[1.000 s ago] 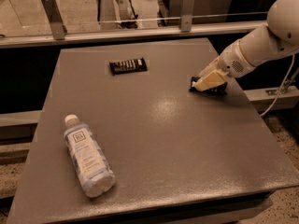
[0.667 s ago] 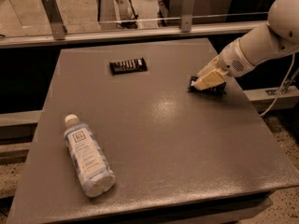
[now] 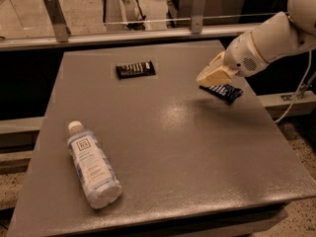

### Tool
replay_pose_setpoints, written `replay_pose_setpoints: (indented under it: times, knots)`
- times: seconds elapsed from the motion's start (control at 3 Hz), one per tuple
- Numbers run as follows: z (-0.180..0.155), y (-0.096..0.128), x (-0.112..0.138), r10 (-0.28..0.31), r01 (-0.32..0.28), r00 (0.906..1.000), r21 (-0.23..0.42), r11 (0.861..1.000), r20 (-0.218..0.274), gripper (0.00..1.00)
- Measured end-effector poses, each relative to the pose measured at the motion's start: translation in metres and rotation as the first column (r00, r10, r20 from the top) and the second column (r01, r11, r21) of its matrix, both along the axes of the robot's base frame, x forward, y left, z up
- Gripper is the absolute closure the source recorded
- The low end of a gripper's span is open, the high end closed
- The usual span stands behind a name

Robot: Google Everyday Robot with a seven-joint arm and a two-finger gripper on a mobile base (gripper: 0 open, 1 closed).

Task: Move rxbar blueberry near blue plastic bottle

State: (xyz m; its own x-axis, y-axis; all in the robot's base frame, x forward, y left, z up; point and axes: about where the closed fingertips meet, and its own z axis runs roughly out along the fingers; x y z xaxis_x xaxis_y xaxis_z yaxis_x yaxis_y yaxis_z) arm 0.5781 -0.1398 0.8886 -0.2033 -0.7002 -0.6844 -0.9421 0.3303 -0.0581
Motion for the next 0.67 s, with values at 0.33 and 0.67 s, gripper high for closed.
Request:
replay_pose_setpoints:
  times: [0.33,0.67]
  knots:
    - [0.0072,0.0391,-0.0252,0.059,-0.059,0.9982,0.084,0.995,-0.001,1.00]
    - [0.0057,0.0433,-0.0262,0.067,-0.066,0.9977,0.088,0.994,-0.007,0.82]
